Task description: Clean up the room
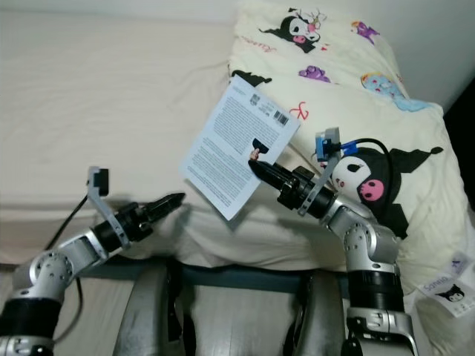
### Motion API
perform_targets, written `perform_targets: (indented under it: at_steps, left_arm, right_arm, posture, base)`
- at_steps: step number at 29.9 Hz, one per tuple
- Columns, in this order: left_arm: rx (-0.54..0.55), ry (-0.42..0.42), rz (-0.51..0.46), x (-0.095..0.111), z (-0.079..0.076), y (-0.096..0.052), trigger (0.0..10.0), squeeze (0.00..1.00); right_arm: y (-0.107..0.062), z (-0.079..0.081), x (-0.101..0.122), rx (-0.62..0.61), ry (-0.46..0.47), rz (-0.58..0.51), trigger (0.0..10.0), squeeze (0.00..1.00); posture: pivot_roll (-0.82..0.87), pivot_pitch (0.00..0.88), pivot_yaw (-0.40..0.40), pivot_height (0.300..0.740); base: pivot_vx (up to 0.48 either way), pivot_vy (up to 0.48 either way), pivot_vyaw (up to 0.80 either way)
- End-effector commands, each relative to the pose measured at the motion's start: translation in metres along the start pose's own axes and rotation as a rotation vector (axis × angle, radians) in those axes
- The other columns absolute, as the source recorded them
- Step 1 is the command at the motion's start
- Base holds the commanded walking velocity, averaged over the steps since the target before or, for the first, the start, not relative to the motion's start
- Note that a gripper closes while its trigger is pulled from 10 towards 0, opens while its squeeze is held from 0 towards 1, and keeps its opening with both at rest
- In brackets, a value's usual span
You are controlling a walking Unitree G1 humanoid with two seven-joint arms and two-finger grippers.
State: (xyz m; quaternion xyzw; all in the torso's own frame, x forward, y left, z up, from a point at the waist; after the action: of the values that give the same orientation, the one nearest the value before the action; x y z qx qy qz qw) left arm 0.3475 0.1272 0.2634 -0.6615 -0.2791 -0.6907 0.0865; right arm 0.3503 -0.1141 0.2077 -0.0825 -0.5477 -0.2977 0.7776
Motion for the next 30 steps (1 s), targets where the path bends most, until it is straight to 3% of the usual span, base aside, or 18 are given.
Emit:
perform_targets:
  at_steps: [1, 2, 4, 8, 11, 14, 15, 16, 17, 18, 22, 23, 24, 26, 27, 29, 30]
  left_arm:
    - [0.095, 0.08, 0.31, -0.055, 0.011, -0.009, 10.0, 0.0]
    - [0.095, 0.08, 0.31, -0.055, 0.011, -0.009, 10.0, 0.0]
    - [0.179, 0.088, 0.411, -0.072, 0.021, -0.017, 10.0, 0.0]
    - [0.186, 0.069, 0.374, -0.055, 0.021, -0.019, 10.0, 0.0]
    - [0.125, 0.108, 0.375, -0.041, 0.016, -0.024, 10.0, 0.0]
    - [0.02, 0.087, 0.22, -0.017, 0.005, -0.021, 10.0, 0.0]
    - [0.02, 0.087, 0.22, -0.017, 0.005, -0.021, 10.0, 0.0]
    - [0.008, 0.037, 0.134, -0.011, 0.004, -0.018, 10.0, 0.0]
    - [0.008, 0.037, 0.134, -0.011, 0.004, -0.018, 10.0, 0.0]
    - [0.002, 0.001, 0.075, -0.007, 0.003, -0.016, 10.0, 0.0]
    - [0.021, -0.283, -0.246, 0.007, 0.009, -0.016, 10.0, 0.0]
    - [0.021, -0.283, -0.246, 0.007, 0.009, -0.016, 10.0, 0.0]
    - [0.029, -0.337, -0.292, 0.008, 0.01, -0.017, 10.0, 0.0]
    - [0.065, -0.523, -0.4, -0.003, 0.016, -0.017, 10.0, 0.0]
    - [0.077, -0.578, -0.424, -0.009, 0.016, -0.016, 10.0, 0.0]
    - [0.112, -0.629, -0.408, -0.032, 0.013, -0.015, 10.0, 0.0]
    - [0.112, -0.629, -0.408, -0.032, 0.013, -0.015, 10.0, 0.0]
  right_arm:
    - [-0.004, 0.007, 0.014, 0.013, -0.032, -0.05, 0.0, 0.0]
    - [-0.004, 0.007, 0.014, 0.013, -0.032, -0.05, 0.0, 0.0]
    - [-0.003, 0.009, 0.013, 0.012, -0.027, -0.057, 0.0, 0.0]
    - [-0.001, 0.012, 0.014, 0.009, -0.026, -0.064, 0.0, 0.0]
    - [-0.002, 0.013, 0.015, 0.009, -0.025, -0.068, 0.0, 0.0]
    - [-0.002, 0.015, 0.015, 0.013, -0.022, -0.075, 0.0, 0.0]
    - [-0.002, 0.015, 0.015, 0.013, -0.022, -0.075, 0.0, 0.0]
    - [-0.002, 0.016, 0.016, 0.016, -0.02, -0.083, 0.0, 0.0]
    - [-0.002, 0.016, 0.016, 0.016, -0.02, -0.083, 0.0, 0.0]
    - [-0.001, 0.017, 0.017, 0.018, -0.019, -0.089, 0.0, 0.0]
    - [-0.003, 0.024, 0.025, 0.047, -0.019, -0.129, 0.0, 0.0]
    - [-0.003, 0.024, 0.025, 0.047, -0.019, -0.129, 0.0, 0.0]
    - [-0.004, 0.025, 0.027, 0.051, -0.02, -0.136, 0.0, 0.0]
    - [-0.008, 0.029, 0.038, 0.076, -0.012, -0.186, 0.0, 0.0]
    - [-0.01, 0.031, 0.042, 0.086, -0.008, -0.205, 0.0, 0.0]
    - [-0.013, 0.035, 0.048, 0.105, -0.003, -0.236, 0.0, 0.0]
    - [-0.013, 0.035, 0.048, 0.105, -0.003, -0.236, 0.0, 0.0]
  posture:
    - [0.05, 0.032, 0.024, 0.501]
    - [0.05, 0.032, 0.024, 0.501]
    - [0.05, 0.032, 0.024, 0.501]
    - [0.05, 0.034, 0.029, 0.501]
    - [0.05, 0.034, 0.027, 0.501]
    - [0.06, 0.034, 0.028, 0.501]
    - [0.06, 0.034, 0.028, 0.501]
    - [0.06, 0.034, 0.028, 0.501]
    - [0.06, 0.034, 0.028, 0.501]
    - [0.06, 0.034, 0.028, 0.501]
    - [0.05, 0.033, 0.03, 0.501]
    - [0.05, 0.033, 0.03, 0.501]
    - [0.05, 0.033, 0.03, 0.501]
    - [0.05, 0.034, 0.028, 0.501]
    - [0.05, 0.034, 0.028, 0.501]
    - [0.04, 0.035, 0.029, 0.501]
    - [0.04, 0.035, 0.029, 0.501]
  base:
    - [0.0, 0.0, 0.0]
    - [0.0, 0.0, 0.0]
    - [0.0, 0.0, 0.0]
    - [0.0, 0.0, 0.0]
    - [0.0, 0.0, 0.0]
    - [0.0, 0.0, 0.0]
    - [0.0, 0.0, 0.0]
    - [0.0, 0.0, 0.0]
    - [0.0, 0.0, 0.0]
    - [0.0, 0.0, 0.0]
    - [0.0, 0.0, 0.0]
    - [0.0, 0.0, 0.0]
    - [0.0, 0.0, 0.0]
    - [0.0, 0.0, 0.0]
    - [0.0, 0.0, 0.0]
    - [0.0, 0.0, 0.0]
    - [0.0, 0.0, 0.0]
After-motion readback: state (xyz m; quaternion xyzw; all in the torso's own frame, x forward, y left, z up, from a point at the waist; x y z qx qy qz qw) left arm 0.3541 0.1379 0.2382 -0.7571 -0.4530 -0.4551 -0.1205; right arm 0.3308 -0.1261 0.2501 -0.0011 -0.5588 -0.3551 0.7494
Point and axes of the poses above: a point about 5 cm out from each wrist's last joint towards the gripper, its own y axis pointing out of the wrist towards the gripper, its own x axis along the axis of the wrist's last joint, z = x × y, the point moved 4 cm from there along y, pointing out of the wrist towards the gripper, and after that the axes turned 1 degree about y, right-handed, at the moved point
